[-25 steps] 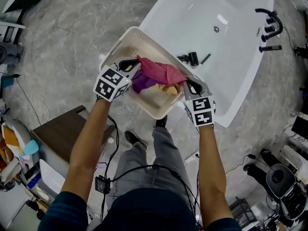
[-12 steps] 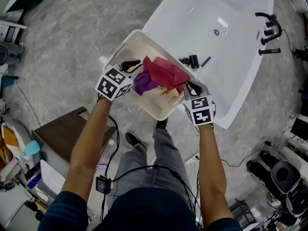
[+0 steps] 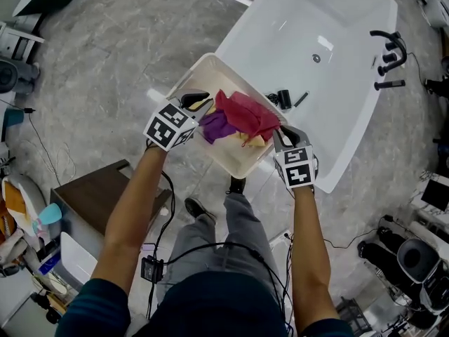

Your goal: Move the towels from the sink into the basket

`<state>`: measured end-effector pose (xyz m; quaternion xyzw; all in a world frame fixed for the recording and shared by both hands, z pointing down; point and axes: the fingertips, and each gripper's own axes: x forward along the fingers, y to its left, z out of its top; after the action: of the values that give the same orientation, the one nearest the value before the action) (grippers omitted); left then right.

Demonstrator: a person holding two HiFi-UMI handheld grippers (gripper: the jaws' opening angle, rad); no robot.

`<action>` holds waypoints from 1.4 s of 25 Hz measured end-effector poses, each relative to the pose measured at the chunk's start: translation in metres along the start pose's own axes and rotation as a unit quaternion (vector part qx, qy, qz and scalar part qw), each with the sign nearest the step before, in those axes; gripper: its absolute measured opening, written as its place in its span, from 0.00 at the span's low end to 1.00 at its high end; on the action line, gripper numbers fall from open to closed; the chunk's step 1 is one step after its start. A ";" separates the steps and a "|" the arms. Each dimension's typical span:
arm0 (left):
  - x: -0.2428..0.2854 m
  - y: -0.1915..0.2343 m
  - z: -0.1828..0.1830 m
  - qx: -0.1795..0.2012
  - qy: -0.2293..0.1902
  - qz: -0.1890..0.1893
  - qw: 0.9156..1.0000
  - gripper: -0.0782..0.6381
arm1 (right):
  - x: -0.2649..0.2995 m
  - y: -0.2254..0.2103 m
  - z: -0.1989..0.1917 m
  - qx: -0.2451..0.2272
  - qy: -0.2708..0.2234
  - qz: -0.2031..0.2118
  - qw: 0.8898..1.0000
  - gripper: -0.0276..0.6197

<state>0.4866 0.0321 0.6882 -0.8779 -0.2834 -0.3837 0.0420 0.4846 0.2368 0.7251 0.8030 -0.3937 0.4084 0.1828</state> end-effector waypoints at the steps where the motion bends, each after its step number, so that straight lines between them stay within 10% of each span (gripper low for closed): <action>1: -0.005 0.000 0.003 0.001 -0.003 0.001 1.000 0.16 | -0.004 0.000 0.002 0.001 -0.002 -0.002 1.000 0.15; 35: -0.283 -0.069 0.124 0.047 -0.199 0.010 0.979 0.12 | -0.219 0.101 0.213 -0.032 -0.236 -0.006 0.971 0.05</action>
<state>0.3764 -0.0059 0.3943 -0.9366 -0.2946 -0.1872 0.0301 0.4371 0.1487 0.4197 0.8729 -0.4334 0.1934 0.1128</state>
